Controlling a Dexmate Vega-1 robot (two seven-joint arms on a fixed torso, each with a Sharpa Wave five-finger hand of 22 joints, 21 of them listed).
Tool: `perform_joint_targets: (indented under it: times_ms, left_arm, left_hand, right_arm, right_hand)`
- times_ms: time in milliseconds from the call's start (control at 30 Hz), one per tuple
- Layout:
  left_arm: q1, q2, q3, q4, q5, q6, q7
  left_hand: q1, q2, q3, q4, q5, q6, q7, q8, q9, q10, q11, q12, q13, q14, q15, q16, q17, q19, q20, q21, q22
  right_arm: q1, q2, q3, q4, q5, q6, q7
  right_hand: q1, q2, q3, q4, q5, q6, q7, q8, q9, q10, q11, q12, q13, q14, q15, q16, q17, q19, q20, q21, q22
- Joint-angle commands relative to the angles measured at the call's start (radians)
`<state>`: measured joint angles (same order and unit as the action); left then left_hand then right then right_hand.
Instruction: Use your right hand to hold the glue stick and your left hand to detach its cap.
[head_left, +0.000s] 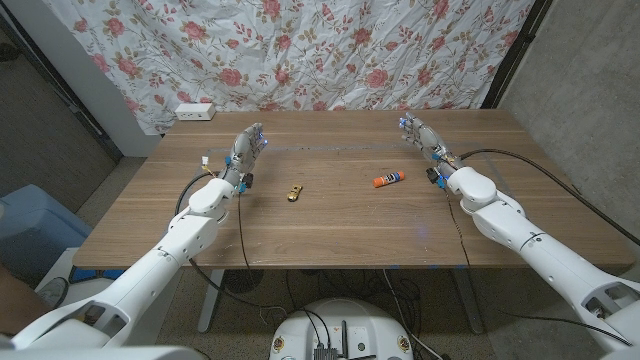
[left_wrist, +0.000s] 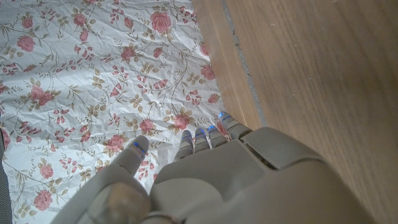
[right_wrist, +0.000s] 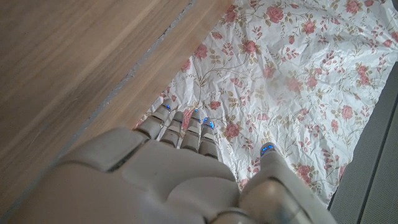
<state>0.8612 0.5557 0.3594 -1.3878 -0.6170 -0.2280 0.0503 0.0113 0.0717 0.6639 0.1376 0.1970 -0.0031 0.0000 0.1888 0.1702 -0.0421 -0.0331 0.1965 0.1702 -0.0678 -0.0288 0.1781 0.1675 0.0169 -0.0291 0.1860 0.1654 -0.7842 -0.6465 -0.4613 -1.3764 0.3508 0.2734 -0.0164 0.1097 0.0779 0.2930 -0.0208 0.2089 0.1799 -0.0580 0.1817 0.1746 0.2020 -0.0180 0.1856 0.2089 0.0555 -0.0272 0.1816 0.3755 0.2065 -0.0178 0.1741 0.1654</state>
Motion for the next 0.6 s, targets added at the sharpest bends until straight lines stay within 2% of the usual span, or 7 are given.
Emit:
perform_joint_targets:
  times_ms: [33,500,600]
  left_arm:
    - [0.000,-0.006,0.008,-0.022,0.020,0.018,0.038]
    - [0.017,-0.003,0.003,-0.079,0.022,0.060,0.092]
    - [0.031,0.000,-0.002,-0.099,0.022,0.068,0.108]
  left_hand:
    - [0.011,0.078,0.001,-0.007,0.008,0.005,0.002,0.004,0.002,0.006,0.000,0.005,0.004,0.001,-0.005,0.005,0.001,0.004,-0.004,0.008,0.005]
    - [0.012,0.077,0.004,-0.012,0.008,0.018,0.003,0.003,0.003,0.025,-0.006,0.007,0.004,0.012,-0.009,0.005,0.001,0.011,-0.002,0.009,0.004]
    - [0.012,0.077,0.005,-0.013,0.008,0.020,0.002,0.003,0.003,0.027,-0.005,0.007,0.004,0.016,-0.009,0.006,0.001,0.013,-0.002,0.009,0.004]
  right_arm:
    - [0.004,-0.083,-0.017,-0.024,-0.126,0.017,0.004]
    - [0.044,-0.171,-0.056,-0.014,-0.324,0.072,0.025]
    - [0.056,-0.176,-0.063,0.002,-0.345,0.096,0.036]
  right_hand:
    - [0.006,0.003,0.002,-0.009,0.003,-0.007,-0.013,0.003,0.001,-0.004,-0.009,0.005,-0.002,0.003,-0.007,0.004,-0.003,-0.005,-0.006,0.003,0.002]
    - [0.011,-0.001,0.010,-0.032,-0.003,-0.090,-0.067,-0.013,0.001,-0.069,-0.033,-0.008,-0.016,-0.056,0.003,-0.002,-0.042,-0.052,0.019,0.004,0.003]
    - [0.009,0.002,0.010,-0.036,-0.005,-0.119,-0.081,-0.015,0.001,-0.085,-0.038,-0.008,-0.017,-0.067,0.013,0.002,-0.049,-0.054,0.046,0.007,0.004]
